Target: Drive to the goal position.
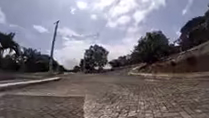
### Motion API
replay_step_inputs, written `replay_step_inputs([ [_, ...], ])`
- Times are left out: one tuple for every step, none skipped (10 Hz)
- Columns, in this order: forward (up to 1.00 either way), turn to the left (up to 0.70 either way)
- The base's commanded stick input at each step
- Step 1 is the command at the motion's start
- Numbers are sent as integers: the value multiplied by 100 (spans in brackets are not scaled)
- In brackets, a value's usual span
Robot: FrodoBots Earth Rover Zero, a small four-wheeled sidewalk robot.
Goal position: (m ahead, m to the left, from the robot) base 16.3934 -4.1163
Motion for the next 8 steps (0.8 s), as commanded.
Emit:
replay_step_inputs([
  [70,0],
  [70,0],
  [70,0],
  [70,0],
  [70,0],
  [70,0],
  [70,0],
  [70,0],
])
